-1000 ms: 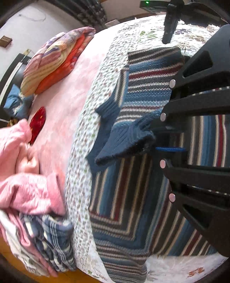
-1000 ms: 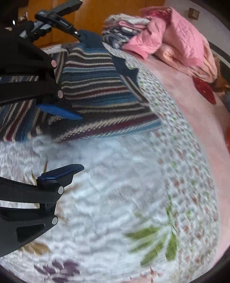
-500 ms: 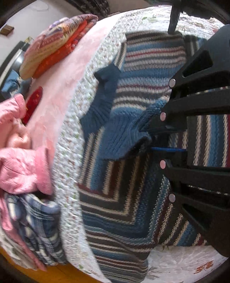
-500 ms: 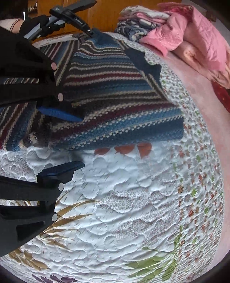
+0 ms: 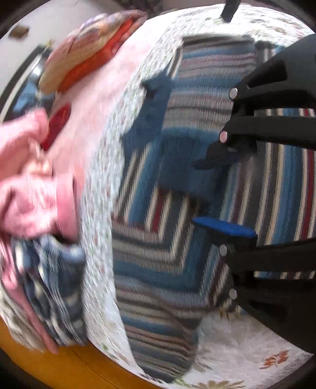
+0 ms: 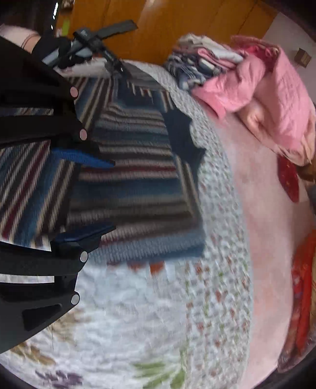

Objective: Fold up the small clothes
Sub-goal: 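Move the left tool to the other sleeve and grasp its cuff, then fold the held sleeve across the sweater body with the left tool, release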

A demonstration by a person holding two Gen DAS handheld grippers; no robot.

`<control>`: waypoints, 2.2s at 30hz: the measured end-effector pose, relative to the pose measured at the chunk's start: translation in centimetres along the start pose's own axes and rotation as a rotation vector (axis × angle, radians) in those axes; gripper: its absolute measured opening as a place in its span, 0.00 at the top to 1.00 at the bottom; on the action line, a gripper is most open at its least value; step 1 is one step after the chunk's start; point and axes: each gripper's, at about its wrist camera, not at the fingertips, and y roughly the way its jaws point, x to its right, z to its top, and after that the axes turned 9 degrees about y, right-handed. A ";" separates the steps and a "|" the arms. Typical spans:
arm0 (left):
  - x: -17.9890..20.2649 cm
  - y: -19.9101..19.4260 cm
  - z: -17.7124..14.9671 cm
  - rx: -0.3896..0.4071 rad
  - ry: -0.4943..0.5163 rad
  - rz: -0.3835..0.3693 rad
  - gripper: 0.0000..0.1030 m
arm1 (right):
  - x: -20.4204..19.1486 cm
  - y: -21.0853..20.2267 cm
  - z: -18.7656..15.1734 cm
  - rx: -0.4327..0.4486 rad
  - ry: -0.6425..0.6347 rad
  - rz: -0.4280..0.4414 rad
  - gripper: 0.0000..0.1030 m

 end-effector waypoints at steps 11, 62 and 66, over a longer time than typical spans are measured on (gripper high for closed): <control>0.5 6.8 -2.7 -0.172 -0.006 -0.047 0.46 | 1.5 5.5 -1.4 -0.093 0.037 -0.077 0.56; -41.7 0.2 -5.9 0.105 -0.776 0.017 0.88 | -6.3 7.6 -3.7 0.011 -0.070 -0.193 0.37; -40.4 -1.1 -4.0 0.152 -0.710 0.005 0.88 | -6.4 7.6 -3.7 0.012 -0.073 -0.194 0.37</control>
